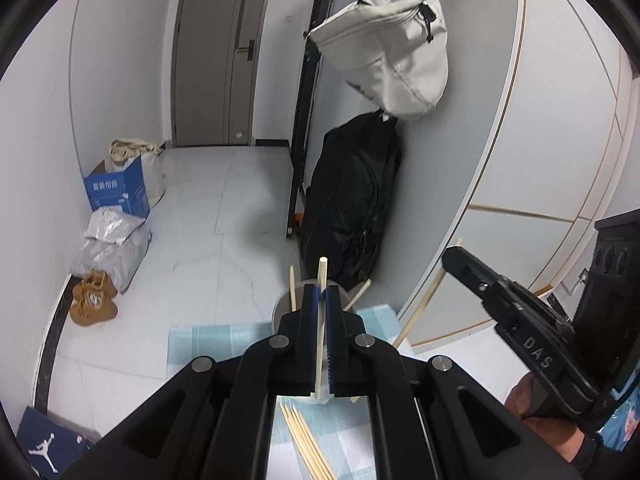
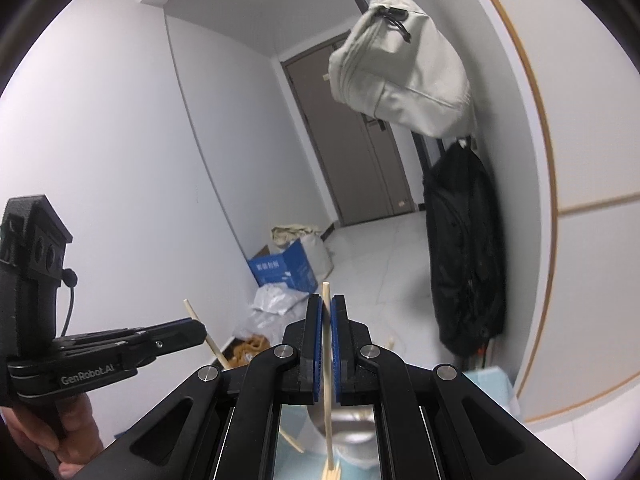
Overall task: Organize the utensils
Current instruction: 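Carry both held chopsticks up over the white holder opening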
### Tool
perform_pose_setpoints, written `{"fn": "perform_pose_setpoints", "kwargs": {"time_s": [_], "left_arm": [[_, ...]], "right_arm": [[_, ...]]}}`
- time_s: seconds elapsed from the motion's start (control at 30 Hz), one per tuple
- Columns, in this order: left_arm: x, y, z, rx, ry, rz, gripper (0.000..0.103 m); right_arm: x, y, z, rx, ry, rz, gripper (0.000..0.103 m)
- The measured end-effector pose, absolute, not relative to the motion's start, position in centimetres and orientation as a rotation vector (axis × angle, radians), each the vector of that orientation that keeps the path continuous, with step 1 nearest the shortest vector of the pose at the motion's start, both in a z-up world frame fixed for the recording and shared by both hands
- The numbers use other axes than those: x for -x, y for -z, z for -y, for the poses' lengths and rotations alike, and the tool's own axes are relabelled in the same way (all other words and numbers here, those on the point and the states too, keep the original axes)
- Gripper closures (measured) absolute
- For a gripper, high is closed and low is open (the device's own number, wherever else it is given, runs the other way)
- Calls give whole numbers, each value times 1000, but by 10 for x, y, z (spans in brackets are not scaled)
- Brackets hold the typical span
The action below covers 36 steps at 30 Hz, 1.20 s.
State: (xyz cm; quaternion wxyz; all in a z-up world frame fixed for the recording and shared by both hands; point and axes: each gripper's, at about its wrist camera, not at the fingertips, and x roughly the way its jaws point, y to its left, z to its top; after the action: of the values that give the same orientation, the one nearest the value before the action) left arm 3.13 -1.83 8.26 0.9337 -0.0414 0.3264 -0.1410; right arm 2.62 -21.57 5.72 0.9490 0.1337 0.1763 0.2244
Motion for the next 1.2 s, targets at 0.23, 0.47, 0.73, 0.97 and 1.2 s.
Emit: {"fn": "perform_pose_setpoints", "kwargs": {"time_s": [0.23, 0.47, 0.73, 0.97, 1.2], "left_arm": [[-55, -99, 21, 94, 290, -651, 103], [-80, -105, 26, 79, 280, -636, 103], [-110, -76, 23, 99, 249, -666, 103], [-126, -54, 23, 113, 257, -697, 103], [-130, -41, 25, 110, 290, -737, 103]], "right_arm": [[-55, -80, 214, -273, -448, -329, 100], [-86, -93, 215, -275, -430, -290, 100], [-120, -73, 213, -290, -419, -310, 100], [-137, -51, 210, -282, -422, -330, 100], [-138, -29, 203, -256, -459, -366, 99]]}}
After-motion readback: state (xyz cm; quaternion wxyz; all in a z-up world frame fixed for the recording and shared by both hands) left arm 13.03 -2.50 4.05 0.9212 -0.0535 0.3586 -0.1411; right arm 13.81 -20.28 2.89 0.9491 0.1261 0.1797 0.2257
